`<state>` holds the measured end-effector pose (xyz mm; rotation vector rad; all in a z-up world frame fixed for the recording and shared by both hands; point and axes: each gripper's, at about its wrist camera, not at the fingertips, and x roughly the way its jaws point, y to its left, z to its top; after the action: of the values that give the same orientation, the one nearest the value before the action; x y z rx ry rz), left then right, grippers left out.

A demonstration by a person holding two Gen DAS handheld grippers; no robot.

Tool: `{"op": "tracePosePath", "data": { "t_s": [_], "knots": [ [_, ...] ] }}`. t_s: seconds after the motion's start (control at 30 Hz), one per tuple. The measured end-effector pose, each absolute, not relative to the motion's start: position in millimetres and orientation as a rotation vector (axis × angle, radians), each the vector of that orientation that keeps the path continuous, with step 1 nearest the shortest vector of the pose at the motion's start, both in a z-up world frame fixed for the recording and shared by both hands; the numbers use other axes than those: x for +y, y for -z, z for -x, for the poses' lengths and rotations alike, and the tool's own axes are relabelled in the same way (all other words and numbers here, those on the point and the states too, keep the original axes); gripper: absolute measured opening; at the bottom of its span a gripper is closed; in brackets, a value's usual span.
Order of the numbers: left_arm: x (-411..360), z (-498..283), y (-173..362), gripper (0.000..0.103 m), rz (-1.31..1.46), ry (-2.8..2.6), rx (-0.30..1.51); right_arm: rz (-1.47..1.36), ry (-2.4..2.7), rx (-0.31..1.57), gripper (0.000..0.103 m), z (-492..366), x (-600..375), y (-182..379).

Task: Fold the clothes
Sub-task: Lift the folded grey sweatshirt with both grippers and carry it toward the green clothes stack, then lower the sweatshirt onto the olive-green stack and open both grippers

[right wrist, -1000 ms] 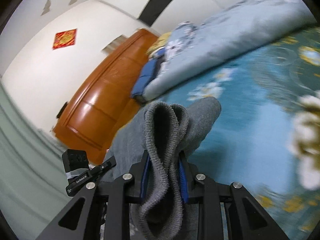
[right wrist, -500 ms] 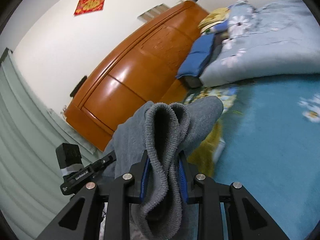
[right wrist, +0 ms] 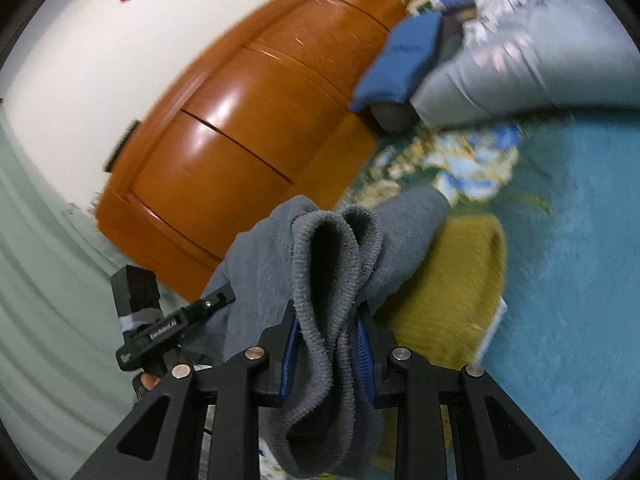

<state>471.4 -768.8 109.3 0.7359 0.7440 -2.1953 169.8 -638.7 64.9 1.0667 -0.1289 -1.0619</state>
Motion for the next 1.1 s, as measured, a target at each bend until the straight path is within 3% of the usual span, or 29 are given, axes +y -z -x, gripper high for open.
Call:
{"op": "tracePosePath", "data": {
  "t_s": [0.23,0.43,0.83,1.0,1.1],
  "knots": [
    [-774,-475,-91,0.052,-0.721,2.184,0.729,-1.121,1.048,-0.157,0.028,-157,-648,-34],
    [-773,-483,-100,0.052,-0.726,2.148,0.78,-1.158,1.067,-0.126,0.032,-158,-652,-44],
    [-730,-483,-172,0.052,-0.692,2.13,0.501,-0.838,1.24,0.075,0.032,-186,-625,-144],
    [-732,-440,-153,0.052,-0.833,2.121,0.403,-0.774,1.253,0.23,0.032,-223,-648,-142],
    [-748,-435,-128,0.052,-0.901,2.075,0.437,-0.776,1.288,0.296,0.032,-229,-660,-126]
  ]
}}
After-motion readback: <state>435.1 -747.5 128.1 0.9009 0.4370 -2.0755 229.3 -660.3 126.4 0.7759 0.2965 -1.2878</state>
